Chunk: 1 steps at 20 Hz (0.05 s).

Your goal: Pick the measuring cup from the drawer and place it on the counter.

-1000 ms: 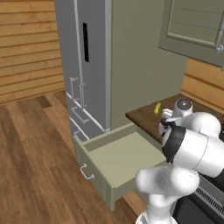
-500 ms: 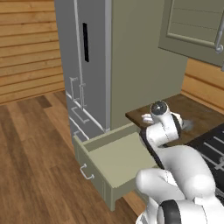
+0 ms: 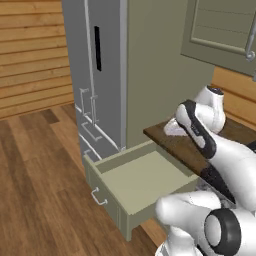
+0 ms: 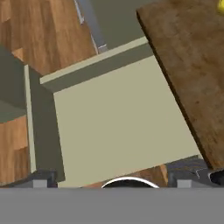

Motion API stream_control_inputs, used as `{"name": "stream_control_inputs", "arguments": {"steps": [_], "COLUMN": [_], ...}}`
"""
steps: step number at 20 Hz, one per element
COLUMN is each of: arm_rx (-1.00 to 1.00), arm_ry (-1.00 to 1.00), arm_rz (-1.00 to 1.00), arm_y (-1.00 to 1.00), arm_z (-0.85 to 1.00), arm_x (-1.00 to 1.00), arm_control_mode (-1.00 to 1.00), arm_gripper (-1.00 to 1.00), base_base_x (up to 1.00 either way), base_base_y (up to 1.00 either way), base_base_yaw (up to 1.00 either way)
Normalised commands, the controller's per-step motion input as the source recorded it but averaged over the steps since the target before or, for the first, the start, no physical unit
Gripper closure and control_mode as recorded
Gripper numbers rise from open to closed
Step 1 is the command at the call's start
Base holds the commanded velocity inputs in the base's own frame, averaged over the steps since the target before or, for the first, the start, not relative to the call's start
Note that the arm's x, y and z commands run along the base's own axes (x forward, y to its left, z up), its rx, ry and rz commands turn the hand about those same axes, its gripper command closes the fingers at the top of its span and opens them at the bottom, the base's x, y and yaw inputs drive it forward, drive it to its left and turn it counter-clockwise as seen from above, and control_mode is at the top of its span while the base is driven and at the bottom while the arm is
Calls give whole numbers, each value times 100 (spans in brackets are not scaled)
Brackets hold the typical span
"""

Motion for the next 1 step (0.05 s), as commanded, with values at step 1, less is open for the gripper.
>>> {"name": "stream_control_inputs", "arguments": {"steps": [1], "arm_rx": [51], "arm_ry": [11], "arm_rz": [27], "arm_y": [51], "arm_z": [0], "arm_x": [-17], "arm_control_mode": [-100], "arm_gripper": [-100], "base_base_x": [0], "base_base_y": [0], "base_base_yaw": [0]}}
